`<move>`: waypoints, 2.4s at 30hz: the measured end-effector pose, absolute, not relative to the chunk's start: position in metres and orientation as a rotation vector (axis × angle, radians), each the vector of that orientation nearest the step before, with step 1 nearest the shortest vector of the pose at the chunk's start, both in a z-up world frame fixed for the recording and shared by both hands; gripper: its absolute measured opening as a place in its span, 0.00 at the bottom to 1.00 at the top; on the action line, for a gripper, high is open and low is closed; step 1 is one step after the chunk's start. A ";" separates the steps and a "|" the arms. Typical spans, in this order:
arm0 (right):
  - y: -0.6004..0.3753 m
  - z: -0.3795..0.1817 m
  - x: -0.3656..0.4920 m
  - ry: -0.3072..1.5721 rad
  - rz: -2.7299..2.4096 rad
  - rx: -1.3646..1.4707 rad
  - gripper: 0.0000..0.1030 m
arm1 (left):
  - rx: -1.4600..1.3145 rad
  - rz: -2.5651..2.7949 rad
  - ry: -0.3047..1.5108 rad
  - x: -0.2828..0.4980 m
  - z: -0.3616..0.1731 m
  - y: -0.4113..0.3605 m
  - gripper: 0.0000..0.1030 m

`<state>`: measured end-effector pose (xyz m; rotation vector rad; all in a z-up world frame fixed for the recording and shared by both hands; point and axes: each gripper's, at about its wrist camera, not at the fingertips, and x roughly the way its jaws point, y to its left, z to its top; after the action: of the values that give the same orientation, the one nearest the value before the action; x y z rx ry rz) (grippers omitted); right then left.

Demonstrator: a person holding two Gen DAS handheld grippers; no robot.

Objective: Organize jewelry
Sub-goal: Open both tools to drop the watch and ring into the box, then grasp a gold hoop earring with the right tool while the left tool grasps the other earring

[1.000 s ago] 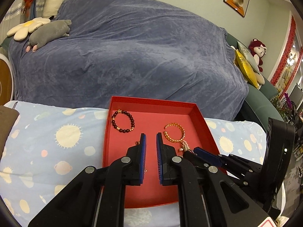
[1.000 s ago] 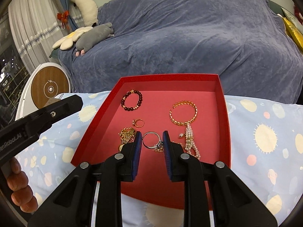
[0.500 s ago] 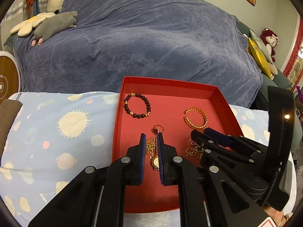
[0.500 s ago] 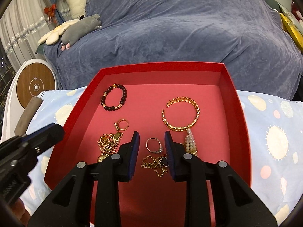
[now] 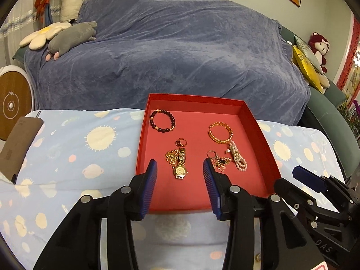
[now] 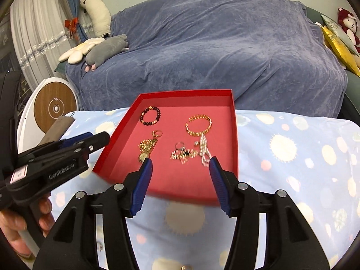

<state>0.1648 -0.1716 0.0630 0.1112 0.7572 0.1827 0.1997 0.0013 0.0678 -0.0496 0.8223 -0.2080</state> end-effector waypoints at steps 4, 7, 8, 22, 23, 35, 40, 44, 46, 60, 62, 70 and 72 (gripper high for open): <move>-0.175 0.062 0.130 0.767 0.185 0.106 0.50 | -0.042 -0.206 0.826 0.172 0.068 0.009 0.44; -0.180 0.057 0.103 0.777 0.173 0.104 0.55 | -0.036 -0.195 0.838 0.151 0.065 0.018 0.52; -0.182 0.054 0.094 0.780 0.168 0.111 0.56 | -0.036 -0.195 0.841 0.143 0.062 0.021 0.53; -0.179 -0.010 0.039 0.893 0.140 0.072 0.57 | 0.026 -0.190 0.920 0.070 0.013 0.037 0.66; -0.177 -0.012 0.039 0.895 0.142 0.065 0.57 | 0.040 -0.196 0.925 0.068 0.010 0.035 0.66; -0.166 -0.038 0.066 0.927 0.147 0.059 0.45 | 0.042 -0.214 0.970 0.067 -0.007 0.037 0.67; -0.165 -0.039 0.073 0.909 0.132 0.043 0.36 | 0.055 -0.219 0.975 0.065 -0.012 0.037 0.67; -0.163 -0.038 0.075 0.906 0.129 0.037 0.25 | 0.068 -0.229 0.975 0.063 -0.017 0.034 0.67; -0.163 -0.038 0.076 0.908 0.132 0.039 0.19 | 0.076 -0.232 0.971 0.064 -0.018 0.032 0.67; -0.163 -0.027 0.068 0.901 0.168 0.072 0.19 | 0.090 -0.259 0.987 0.068 -0.032 0.020 0.38; -0.164 -0.026 0.067 0.900 0.173 0.075 0.19 | 0.094 -0.260 0.982 0.068 -0.032 0.019 0.34; -0.166 -0.025 0.065 0.900 0.177 0.078 0.19 | 0.098 -0.274 0.976 0.069 -0.032 0.015 0.16; -0.166 -0.025 0.064 0.898 0.178 0.079 0.19 | 0.097 -0.282 0.977 0.068 -0.032 0.014 0.15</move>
<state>0.0641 -0.1663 -0.0247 0.0787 0.8980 0.1779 0.0682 0.0136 -0.0316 0.0966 0.9772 -0.2825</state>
